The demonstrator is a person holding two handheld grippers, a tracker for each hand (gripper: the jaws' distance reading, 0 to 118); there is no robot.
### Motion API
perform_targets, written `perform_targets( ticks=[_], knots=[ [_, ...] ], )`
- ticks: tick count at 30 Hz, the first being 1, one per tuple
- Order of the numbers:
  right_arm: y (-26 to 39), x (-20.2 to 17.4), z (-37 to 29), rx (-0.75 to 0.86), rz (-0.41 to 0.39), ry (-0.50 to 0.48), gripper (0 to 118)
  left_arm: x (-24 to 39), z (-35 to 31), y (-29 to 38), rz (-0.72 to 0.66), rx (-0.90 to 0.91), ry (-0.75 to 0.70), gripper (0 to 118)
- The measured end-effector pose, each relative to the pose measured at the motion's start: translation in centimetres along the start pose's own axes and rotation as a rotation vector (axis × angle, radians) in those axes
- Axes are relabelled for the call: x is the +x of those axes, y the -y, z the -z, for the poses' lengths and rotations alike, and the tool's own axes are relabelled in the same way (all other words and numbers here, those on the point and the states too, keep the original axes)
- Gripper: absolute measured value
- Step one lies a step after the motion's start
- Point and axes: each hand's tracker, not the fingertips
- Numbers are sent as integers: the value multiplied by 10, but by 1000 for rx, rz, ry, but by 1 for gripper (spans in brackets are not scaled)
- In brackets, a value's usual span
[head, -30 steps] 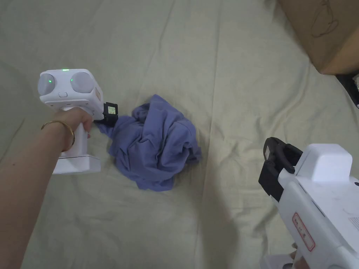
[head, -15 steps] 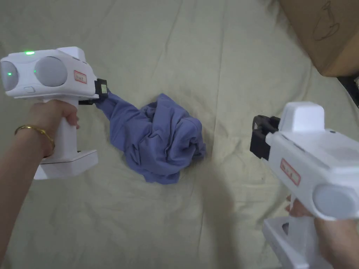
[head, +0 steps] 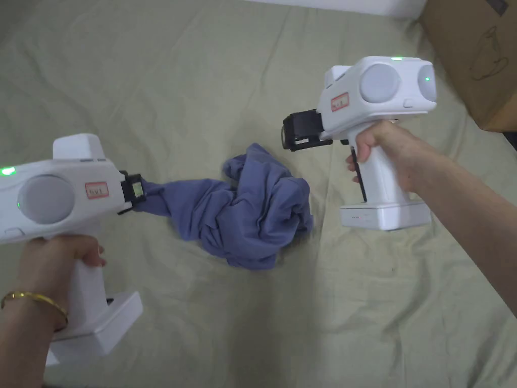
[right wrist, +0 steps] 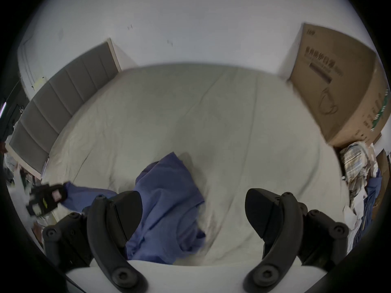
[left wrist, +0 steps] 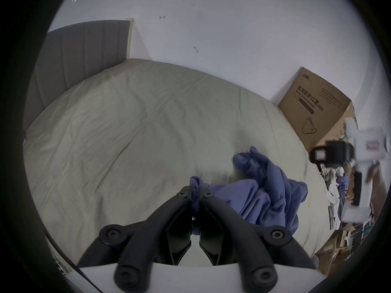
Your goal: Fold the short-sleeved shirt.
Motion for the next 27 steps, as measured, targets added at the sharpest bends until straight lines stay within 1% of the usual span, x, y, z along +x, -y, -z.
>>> perform_targets(
  ticks=[2, 3, 4, 5, 7, 8, 9, 11, 12, 13, 15, 16, 19, 21, 23, 25, 27],
  knots=[
    [-12, -10, 22, -66, 43, -14, 101, -2, 0, 8, -6, -12, -6, 2],
    [-19, 3, 54, -94, 60, -24, 101, -3, 1, 12, -3, -20, -5, 2],
    [-21, 0, 65, -115, 73, -31, 100, -3, 0, 16, -2, -28, -7, 2],
    [-21, -4, 77, -135, 86, -30, 98, -3, 2, 19, 3, -35, -7, 2],
    [-15, -17, 91, -177, 86, -25, 90, -5, 5, 22, 14, -52, -6, 2],
    [-14, -20, 97, -179, 90, -32, 84, -4, 5, 25, 16, -56, -10, 2],
    [-11, -23, 103, -183, 94, -42, 67, -5, 6, 25, 17, -59, -9, 2],
    [-5, -25, 109, -186, 110, -62, 24, -7, 9, 26, 14, -64, -5, 2],
    [-3, -25, 111, -184, 112, -56, 3, -7, 7, 27, 10, -63, -4, 2],
    [0, -25, 111, -173, 115, -51, 3, -8, 8, 27, 4, -64, -4, 2],
    [1, -22, 101, -133, 95, -63, 3, -10, 8, 24, -10, -56, -6, 2],
    [1, -20, 94, -94, 93, -62, 3, -12, 4, 23, -20, -42, -6, 2],
    [-2, -4, 53, 20, 92, -102, 3, -16, -4, 11, -79, 14, 0, 2],
    [-1, 12, 12, 115, 113, -131, 3, -20, -16, 0, -104, 55, 4, 2],
    [0, 31, -29, 178, 123, -148, 3, -22, -29, -15, -112, 115, -9, 2],
    [6, 49, -73, 238, 133, -147, 3, -20, -52, -30, -122, 177, -14, 2],
    [11, 66, -116, 309, 140, -137, 3, -21, -72, -46, -136, 239, 12, 2]
  ],
)
